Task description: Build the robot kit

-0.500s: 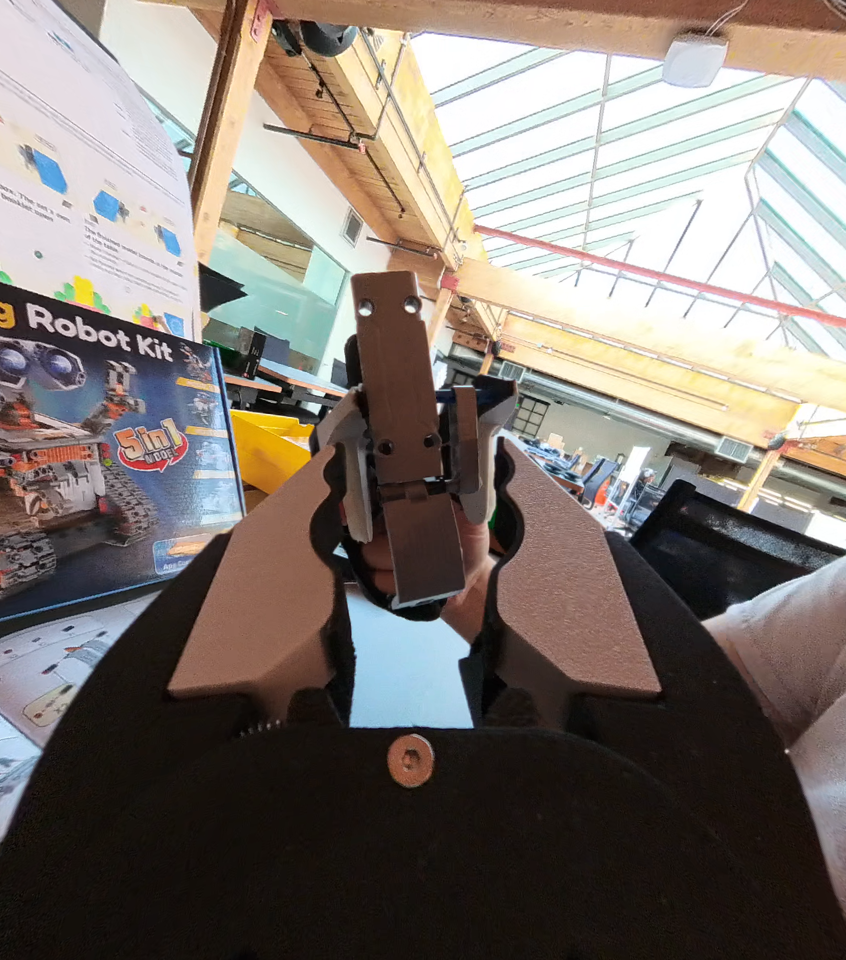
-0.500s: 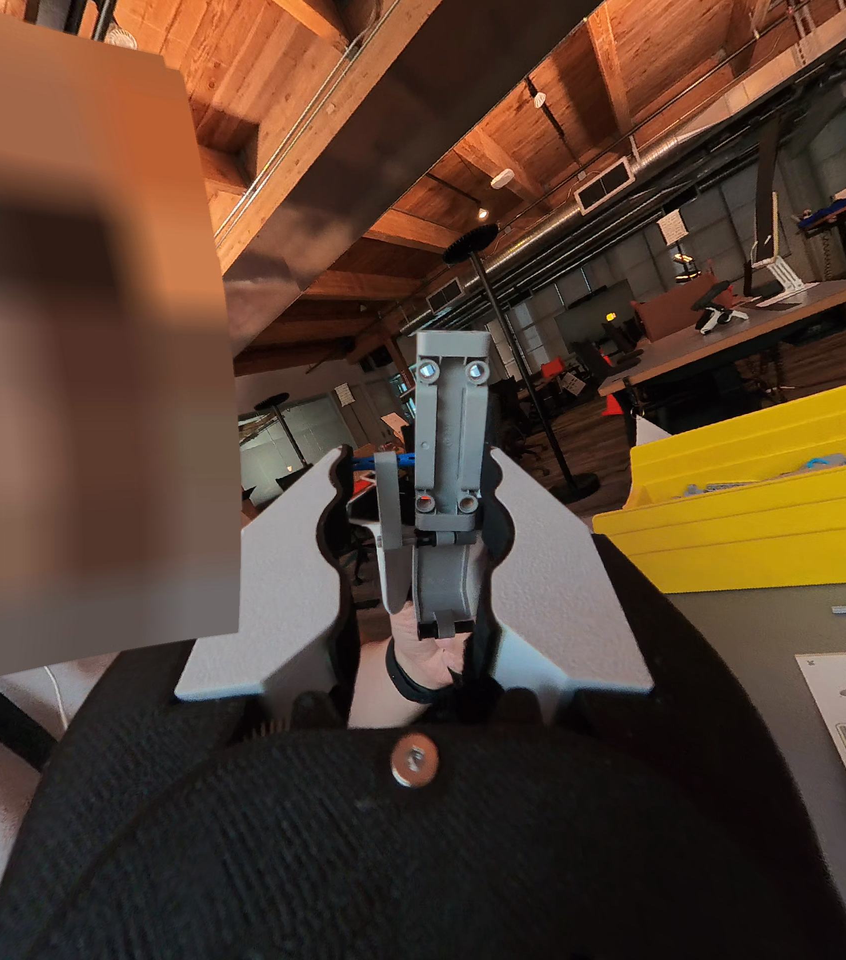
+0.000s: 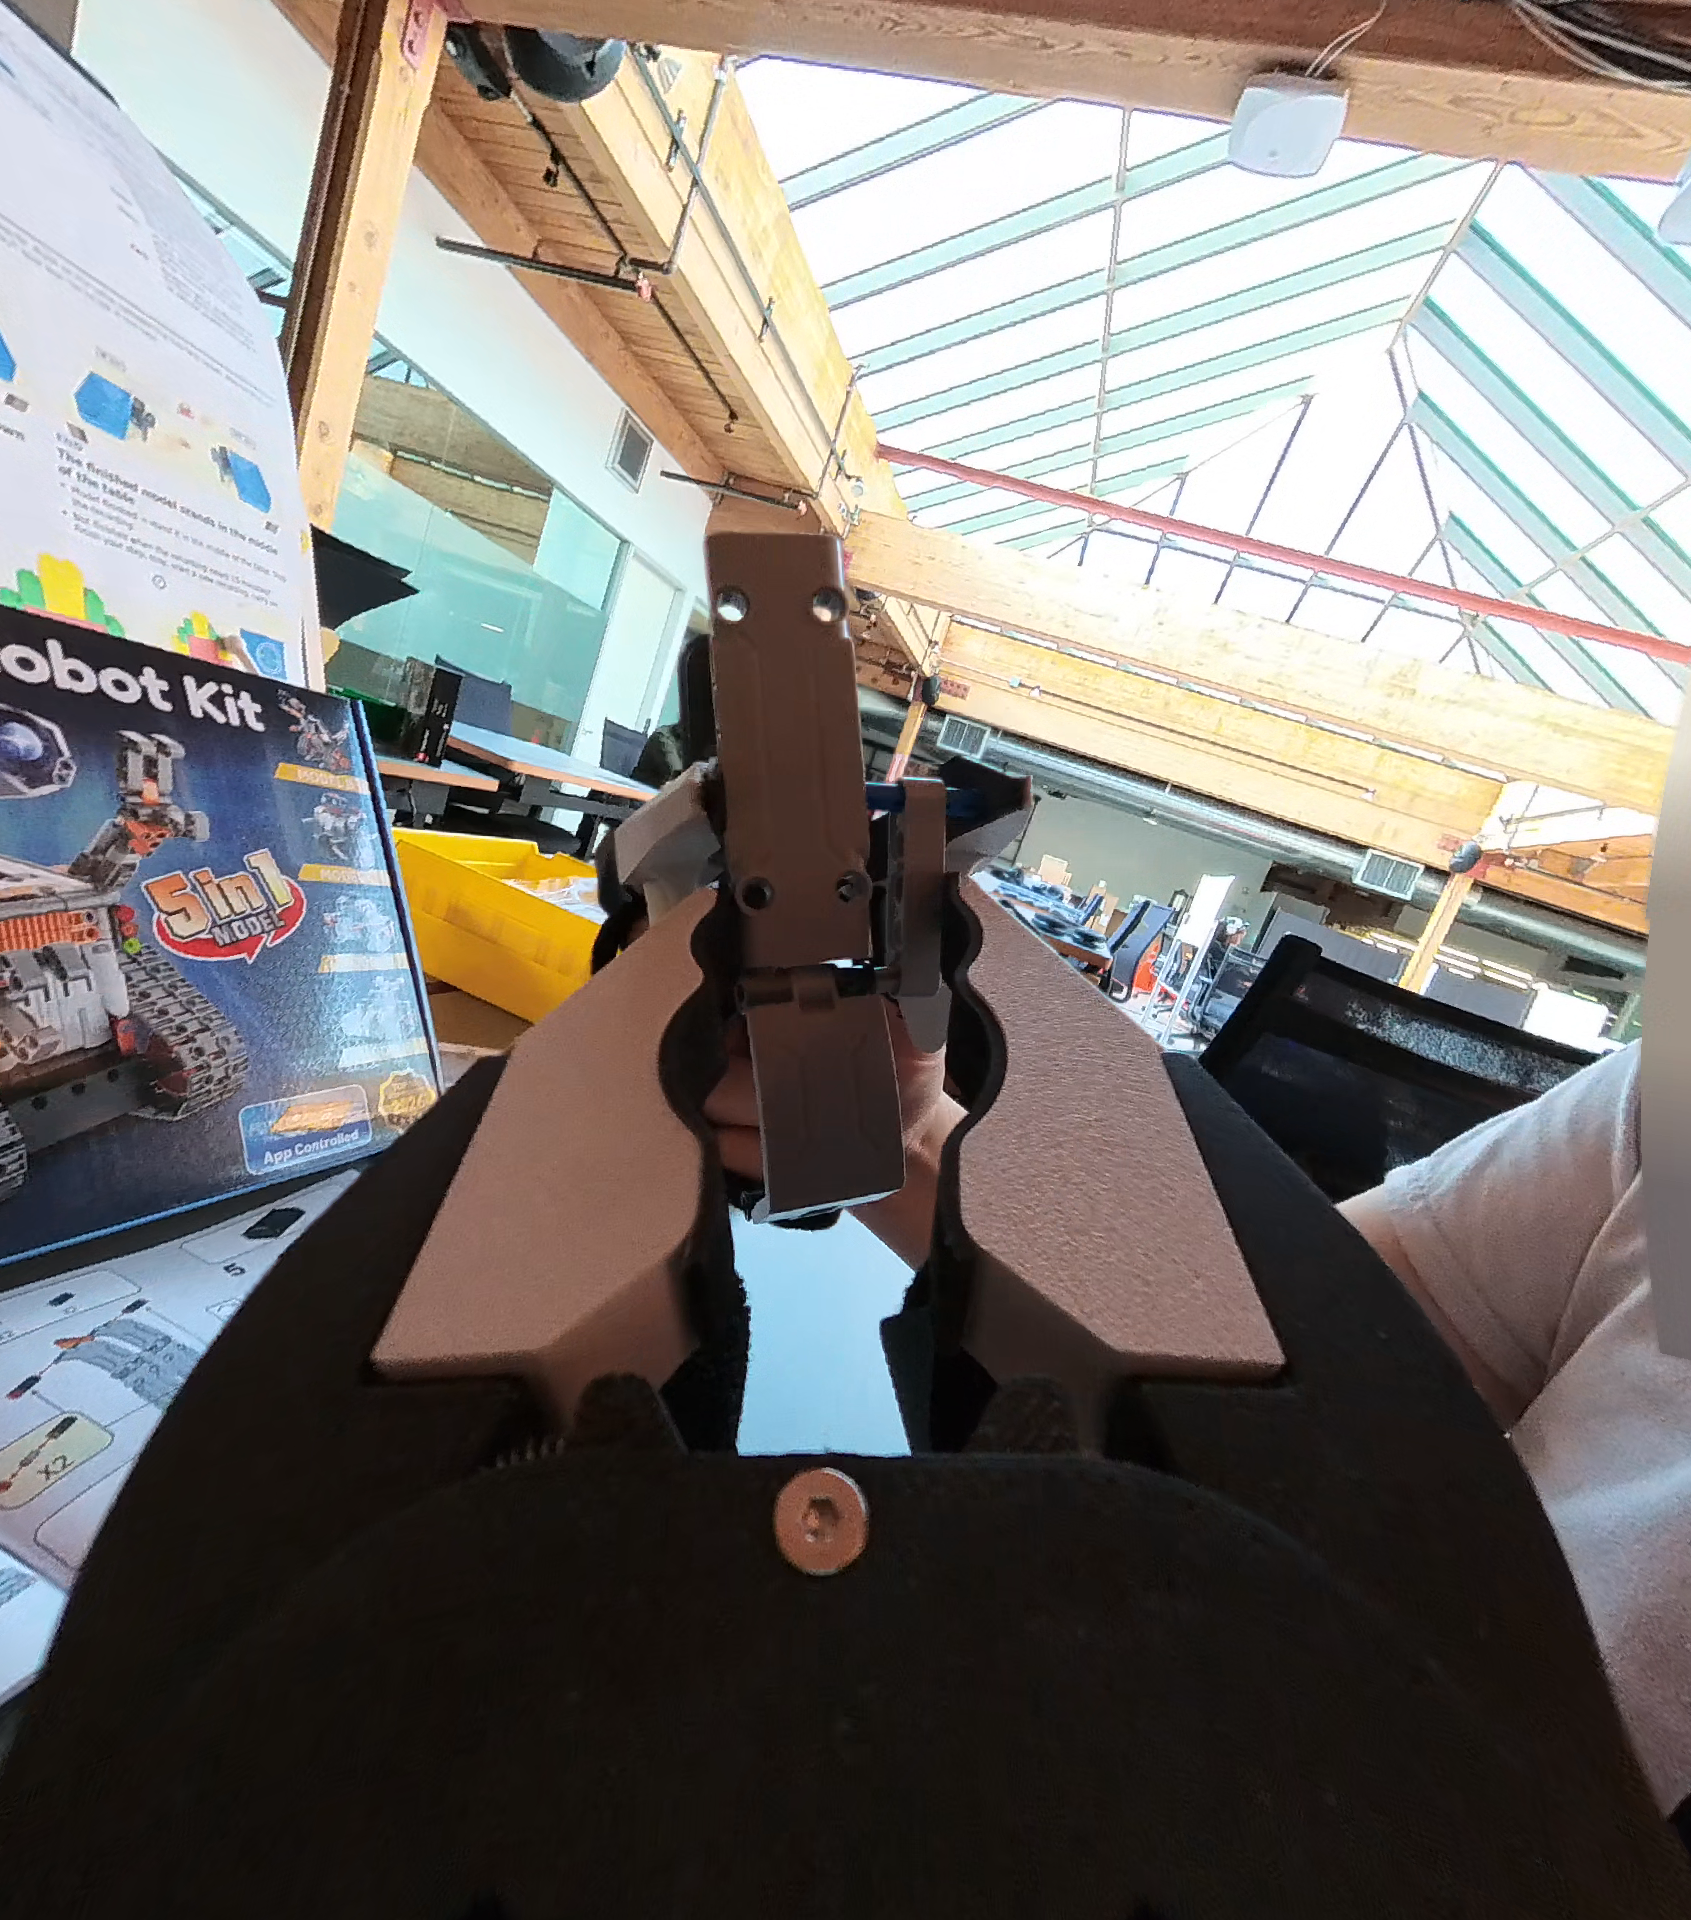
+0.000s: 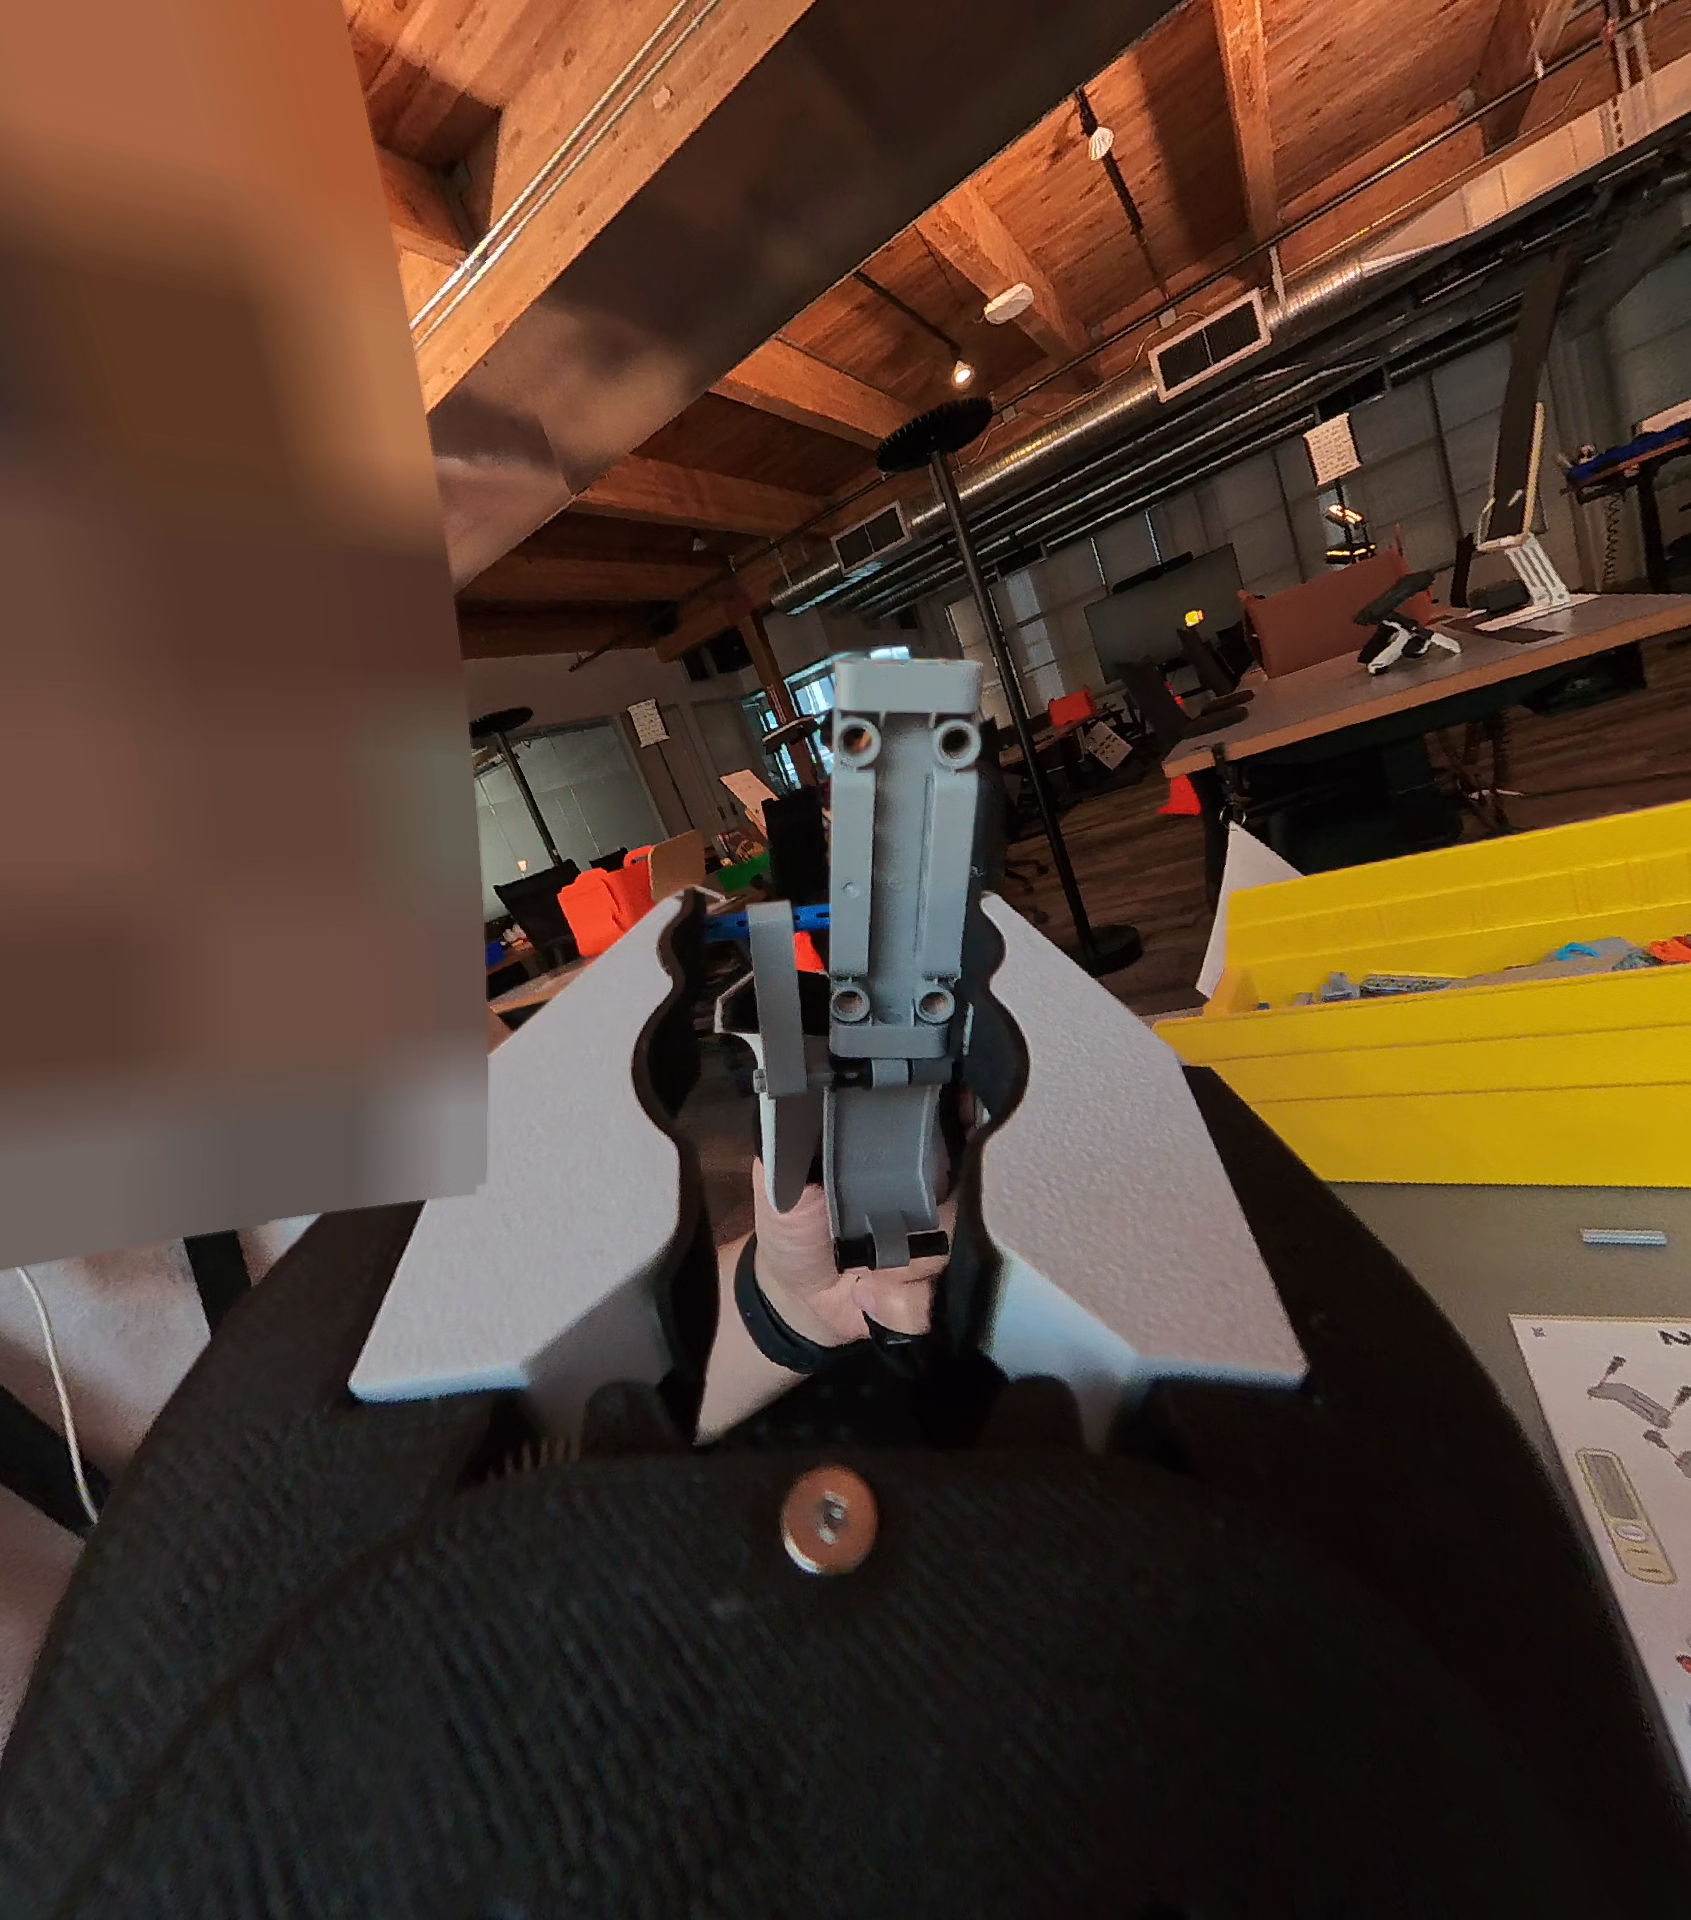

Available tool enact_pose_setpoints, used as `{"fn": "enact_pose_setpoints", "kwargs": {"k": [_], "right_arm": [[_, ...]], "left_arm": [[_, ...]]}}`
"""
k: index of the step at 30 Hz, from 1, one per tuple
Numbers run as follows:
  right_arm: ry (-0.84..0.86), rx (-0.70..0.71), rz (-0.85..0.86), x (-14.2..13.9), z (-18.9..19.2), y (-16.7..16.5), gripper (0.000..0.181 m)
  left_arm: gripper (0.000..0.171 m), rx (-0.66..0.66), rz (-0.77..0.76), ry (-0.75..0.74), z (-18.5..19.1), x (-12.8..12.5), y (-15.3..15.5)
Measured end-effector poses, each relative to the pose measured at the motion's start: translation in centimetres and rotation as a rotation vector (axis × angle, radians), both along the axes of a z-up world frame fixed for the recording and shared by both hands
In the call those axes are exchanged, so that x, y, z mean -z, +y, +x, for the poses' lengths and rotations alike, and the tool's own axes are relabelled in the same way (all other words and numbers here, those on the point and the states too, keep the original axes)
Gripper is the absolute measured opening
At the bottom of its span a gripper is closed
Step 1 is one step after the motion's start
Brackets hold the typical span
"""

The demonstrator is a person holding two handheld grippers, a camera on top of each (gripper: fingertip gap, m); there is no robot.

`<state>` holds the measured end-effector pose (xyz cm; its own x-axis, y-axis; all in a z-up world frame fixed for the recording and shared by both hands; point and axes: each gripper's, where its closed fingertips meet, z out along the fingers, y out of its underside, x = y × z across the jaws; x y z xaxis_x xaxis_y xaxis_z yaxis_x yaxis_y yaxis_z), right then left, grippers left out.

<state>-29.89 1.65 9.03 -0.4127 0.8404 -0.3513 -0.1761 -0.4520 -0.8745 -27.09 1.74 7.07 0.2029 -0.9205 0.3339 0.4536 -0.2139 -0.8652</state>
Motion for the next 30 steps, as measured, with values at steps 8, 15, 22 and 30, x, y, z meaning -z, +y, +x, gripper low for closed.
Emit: {"fn": "enact_pose_setpoints", "kwargs": {"k": [8, 15, 22, 30], "right_arm": [[-0.057, 0.018, 0.086, -0.8, -0.3, -1.7, 0.052], [-0.091, 0.028, 0.100, -1.2, -0.6, -2.4, 0.056], [-0.134, 0.083, 0.268, -1.5, -0.7, -3.8, 0.049], [-0.160, 0.121, 0.362, -1.5, -0.6, -4.3, 0.049]], "left_arm": [[0.036, 0.011, 0.092, -0.052, -0.4, -1.3, -1.3], [0.037, 0.013, 0.160, -0.068, -0.6, -1.9, -2.2], [0.037, 0.046, 0.228, -0.048, 0.1, -2.0, -3.3], [0.037, 0.058, 0.248, -0.054, 0.2, -2.1, -3.7]]}}
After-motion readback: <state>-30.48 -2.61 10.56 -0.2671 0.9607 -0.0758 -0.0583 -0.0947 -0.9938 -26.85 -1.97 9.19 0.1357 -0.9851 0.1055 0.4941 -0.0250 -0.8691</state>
